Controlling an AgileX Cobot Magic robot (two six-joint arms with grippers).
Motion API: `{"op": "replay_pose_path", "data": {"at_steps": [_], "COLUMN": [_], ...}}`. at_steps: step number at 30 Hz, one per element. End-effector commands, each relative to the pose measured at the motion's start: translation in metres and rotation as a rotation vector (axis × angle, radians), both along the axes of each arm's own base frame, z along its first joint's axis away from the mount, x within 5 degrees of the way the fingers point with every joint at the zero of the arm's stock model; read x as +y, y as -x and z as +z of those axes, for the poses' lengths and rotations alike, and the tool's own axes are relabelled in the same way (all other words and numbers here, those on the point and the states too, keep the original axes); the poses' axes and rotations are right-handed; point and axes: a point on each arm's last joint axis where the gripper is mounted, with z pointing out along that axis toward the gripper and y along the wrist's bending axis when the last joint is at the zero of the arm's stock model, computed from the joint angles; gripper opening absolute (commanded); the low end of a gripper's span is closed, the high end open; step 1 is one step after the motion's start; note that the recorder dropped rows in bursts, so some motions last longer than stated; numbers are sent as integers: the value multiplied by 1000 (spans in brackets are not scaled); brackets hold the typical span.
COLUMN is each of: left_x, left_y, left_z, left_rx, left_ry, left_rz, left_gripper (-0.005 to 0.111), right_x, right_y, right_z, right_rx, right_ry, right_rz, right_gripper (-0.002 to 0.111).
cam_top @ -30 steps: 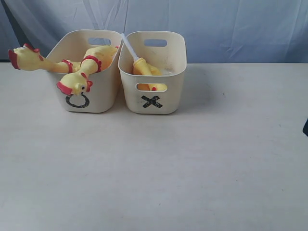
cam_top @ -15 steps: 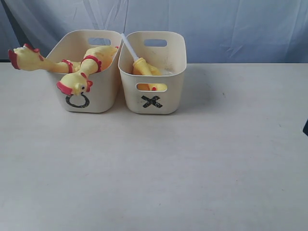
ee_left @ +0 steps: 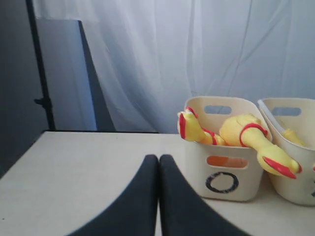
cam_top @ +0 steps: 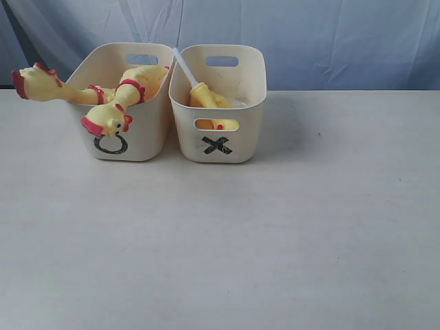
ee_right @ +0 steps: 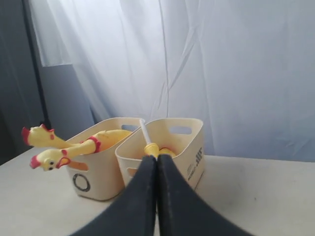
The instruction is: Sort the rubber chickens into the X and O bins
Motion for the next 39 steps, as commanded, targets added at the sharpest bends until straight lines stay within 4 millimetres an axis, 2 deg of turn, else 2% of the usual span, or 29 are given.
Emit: {"op": "replay_pose_path", "data": {"at_steps": [1,5,32,34,36,39], "left_x": [2,2,2,1,0,-3], "left_y": [15,27,27,25,19,9], "left_z": [1,1,1,-2,-9,-17], "left_rx": [-69,-133,-132,-130,-143,-242], "left_ry": [-6,-4,-4,7,21,73], "left_rz": [52,52,63,55,41,4], "left_gripper": [0,0,0,0,0,0], "right_x": [-3,-3,-3,-4,-7,-13], "right_y": [7,15,15,13,7,-2], "right_z": [0,1,2,-2,-14,-30], "right_rx": [-48,-94,-98,-90,-75,-94], "right_ry": [-4,-6,-6,-7,46,132], "right_rz": [-71,-81,-83,-87,-125,-204], "right_gripper": [-1,-1,-1,-1,-1,-1]}}
